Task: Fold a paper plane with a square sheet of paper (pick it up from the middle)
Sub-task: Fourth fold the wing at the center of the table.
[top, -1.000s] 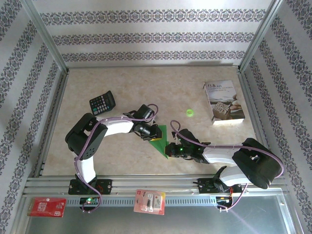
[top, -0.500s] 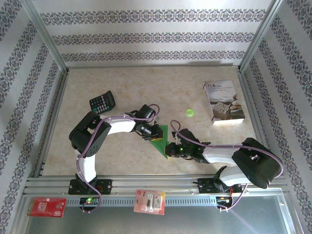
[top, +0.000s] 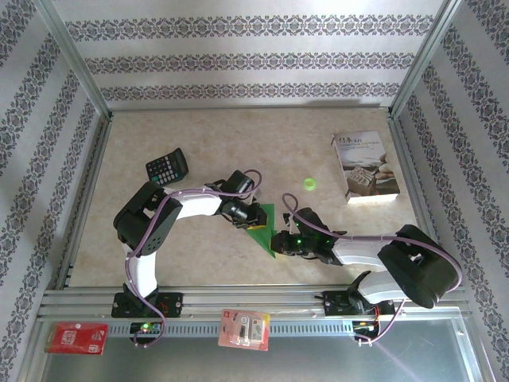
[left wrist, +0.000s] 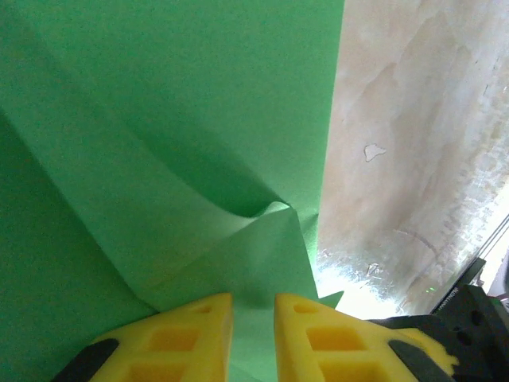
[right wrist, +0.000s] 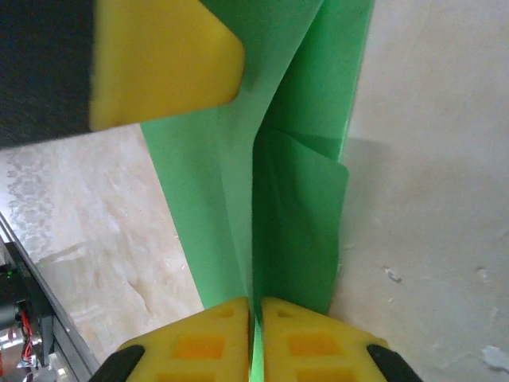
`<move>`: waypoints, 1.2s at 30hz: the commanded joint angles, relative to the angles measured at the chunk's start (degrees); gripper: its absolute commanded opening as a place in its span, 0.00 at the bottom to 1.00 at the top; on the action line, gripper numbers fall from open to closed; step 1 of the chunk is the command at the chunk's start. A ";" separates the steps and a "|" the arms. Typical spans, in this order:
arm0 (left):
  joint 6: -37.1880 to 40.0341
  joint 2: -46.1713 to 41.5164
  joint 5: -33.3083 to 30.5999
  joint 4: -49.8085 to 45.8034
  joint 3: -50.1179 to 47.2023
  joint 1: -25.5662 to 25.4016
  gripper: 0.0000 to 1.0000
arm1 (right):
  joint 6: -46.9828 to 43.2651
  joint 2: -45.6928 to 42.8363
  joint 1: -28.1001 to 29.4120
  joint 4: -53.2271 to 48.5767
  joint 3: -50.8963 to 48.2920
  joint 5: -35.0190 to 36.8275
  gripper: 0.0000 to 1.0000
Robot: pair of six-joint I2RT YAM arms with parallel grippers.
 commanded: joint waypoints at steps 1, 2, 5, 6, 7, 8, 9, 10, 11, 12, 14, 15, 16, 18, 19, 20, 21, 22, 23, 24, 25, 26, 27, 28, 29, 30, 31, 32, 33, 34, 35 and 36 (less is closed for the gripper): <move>2.28 1.87 -2.80 -1.66 -0.36 0.19 0.20 | -0.52 -2.40 -1.41 -0.24 -0.25 -2.17 0.14; 2.49 1.98 -2.96 -1.81 -0.46 0.23 0.21 | -0.52 -2.62 -1.66 -0.45 -0.06 -2.69 0.16; 2.51 2.02 -2.87 -1.67 -0.69 0.23 0.20 | -0.43 -2.74 -2.34 -0.47 0.21 -3.58 0.19; 2.48 2.02 -2.89 -1.60 -0.69 0.23 0.20 | -0.40 -2.81 -2.63 -0.48 0.35 -3.81 0.20; 2.55 1.94 -2.74 -1.59 -0.66 0.23 0.20 | -0.47 -2.98 -2.83 -0.53 0.44 -3.98 0.22; 2.42 1.93 -2.78 -1.65 -0.79 0.23 0.20 | -0.55 -3.25 -3.04 -0.90 0.46 -4.12 0.23; 2.41 1.86 -2.76 -1.58 -0.76 0.23 0.20 | -0.60 -3.61 -3.34 -1.25 0.52 -4.14 0.24; 2.52 1.87 -2.71 -1.56 -0.80 0.23 0.20 | -0.82 -4.23 -3.69 -1.83 0.67 -4.21 0.25; 2.47 1.79 -2.80 -1.50 -0.75 0.23 0.20 | -1.02 -5.08 -4.06 -2.46 0.78 -3.98 0.25; 2.54 1.84 -2.78 -1.57 -0.68 0.22 0.20 | -1.28 -5.78 -4.34 -3.18 0.91 -3.73 0.25; 2.55 1.71 -2.59 -1.65 -0.64 0.23 0.20 | -2.42 -7.63 -4.39 -5.58 1.86 -2.75 0.26; 2.50 1.68 -2.69 -1.65 -0.62 0.23 0.21 | -2.58 -8.11 -4.34 -6.10 1.82 -2.56 0.26; 2.47 1.58 -2.78 -1.65 -0.61 0.23 0.20 | -2.59 -8.43 -4.20 -6.22 1.86 -2.55 0.25; 2.62 1.64 -2.72 -1.87 -0.57 0.23 0.20 | -2.58 -8.22 -3.55 -6.23 4.03 -2.64 0.23; 2.56 1.59 -2.80 -1.88 -0.45 0.23 0.21 | -2.71 -7.83 -2.98 -6.16 4.51 -2.58 0.21; 2.62 1.58 -2.80 -1.98 -0.47 0.21 0.20 | -2.96 -7.13 -2.35 -6.20 5.07 -2.54 0.20; 2.60 1.61 -2.88 -1.94 -0.47 0.23 0.20 | -3.16 -6.18 -1.81 -6.20 5.69 -2.55 0.19; 2.63 1.58 -2.80 -1.93 -0.31 0.22 0.20 | -3.44 -5.15 -1.40 -6.21 6.35 -2.63 0.18; 2.56 1.58 -2.89 -2.01 -0.35 0.19 0.21 | -3.64 -4.01 -0.99 -6.10 6.91 -2.55 0.18; 2.66 1.55 -2.88 -1.99 -0.33 0.23 0.20 | -3.70 -3.00 -0.85 -6.00 7.43 -2.57 0.17; 2.64 1.51 -2.84 -2.07 -0.26 0.23 0.21 | -4.00 -2.21 -0.67 -6.03 7.87 -2.59 0.16; 2.64 1.52 -2.81 -2.11 -0.26 0.22 0.20 | -4.30 -1.06 -0.59 -5.90 8.26 -2.64 0.16; 2.66 1.46 -2.88 -2.10 -0.25 0.23 0.21 | -4.47 -0.35 -0.60 -5.85 8.47 -2.63 0.15; 2.64 1.47 -2.93 -2.14 -0.20 0.22 0.20 | -4.67 0.32 -0.71 -5.73 8.48 -2.37 0.15; 2.67 1.42 -2.94 -2.16 -0.17 0.23 0.21 | -4.89 0.86 -0.90 -5.64 8.31 -2.20 0.13; 2.64 1.36 -2.92 -2.16 -0.11 0.23 0.21 | -4.94 1.15 -1.10 -5.35 8.13 -2.15 0.13; 2.64 1.35 -2.87 -2.26 -0.03 0.23 0.21 | -5.12 1.49 -1.34 -5.11 7.91 -2.14 0.12; 2.63 1.30 -2.84 -2.13 0.05 0.23 0.21 | -5.25 1.87 -1.54 -5.08 7.78 -2.12 0.12; 2.56 1.19 -2.76 -2.18 0.13 0.23 0.21 | -5.44 2.13 -1.71 -5.08 7.77 -2.16 0.12; 2.60 1.20 -2.80 -2.10 0.15 0.23 0.21 | -5.61 2.56 -1.80 -5.09 7.67 -2.05 0.12; 2.60 1.12 -2.80 -2.15 0.14 0.21 0.21 | -5.74 2.83 -2.00 -5.08 7.51 -2.04 0.12; 2.60 1.03 -2.74 -2.10 0.28 0.23 0.21 | -5.76 2.95 -2.18 -5.08 7.28 -1.95 0.11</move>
